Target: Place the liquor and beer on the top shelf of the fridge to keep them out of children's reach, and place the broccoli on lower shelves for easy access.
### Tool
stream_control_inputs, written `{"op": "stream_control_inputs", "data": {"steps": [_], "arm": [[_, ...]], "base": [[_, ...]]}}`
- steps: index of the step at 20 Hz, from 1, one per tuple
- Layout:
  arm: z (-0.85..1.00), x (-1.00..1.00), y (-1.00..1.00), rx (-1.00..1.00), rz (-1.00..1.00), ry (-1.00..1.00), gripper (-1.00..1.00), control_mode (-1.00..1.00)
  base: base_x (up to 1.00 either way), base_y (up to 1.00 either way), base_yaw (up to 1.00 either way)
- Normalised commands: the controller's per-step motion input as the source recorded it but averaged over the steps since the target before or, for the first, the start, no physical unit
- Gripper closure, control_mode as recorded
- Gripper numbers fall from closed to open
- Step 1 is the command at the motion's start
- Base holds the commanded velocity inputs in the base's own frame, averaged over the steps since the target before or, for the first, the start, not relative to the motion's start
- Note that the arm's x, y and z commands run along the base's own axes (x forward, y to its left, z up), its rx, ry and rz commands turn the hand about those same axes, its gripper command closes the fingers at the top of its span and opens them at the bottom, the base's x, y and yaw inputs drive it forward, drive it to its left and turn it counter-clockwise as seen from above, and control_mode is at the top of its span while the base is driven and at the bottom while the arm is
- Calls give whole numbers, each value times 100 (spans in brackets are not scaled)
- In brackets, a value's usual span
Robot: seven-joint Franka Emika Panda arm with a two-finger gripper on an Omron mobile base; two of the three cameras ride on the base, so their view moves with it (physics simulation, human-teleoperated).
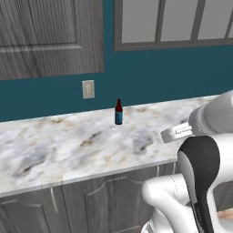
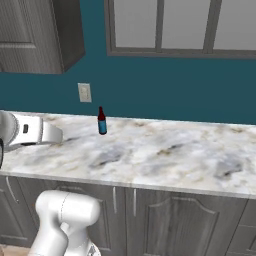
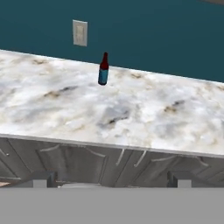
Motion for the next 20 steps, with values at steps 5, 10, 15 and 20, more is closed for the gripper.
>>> {"op": "stream_control_inputs", "data": {"steps": [5, 10, 15, 20], "arm": [[-19, 47, -29, 10, 2, 0, -100, -100], [-32, 44, -2, 7, 0, 0, -100, -100], [-24, 38, 7, 4, 0, 0, -100, -100], [-5, 41, 35, 2, 5, 0, -100, -100]], "base": [[0, 0, 0], [0, 0, 0], [0, 0, 0], [0, 0, 0]]}}
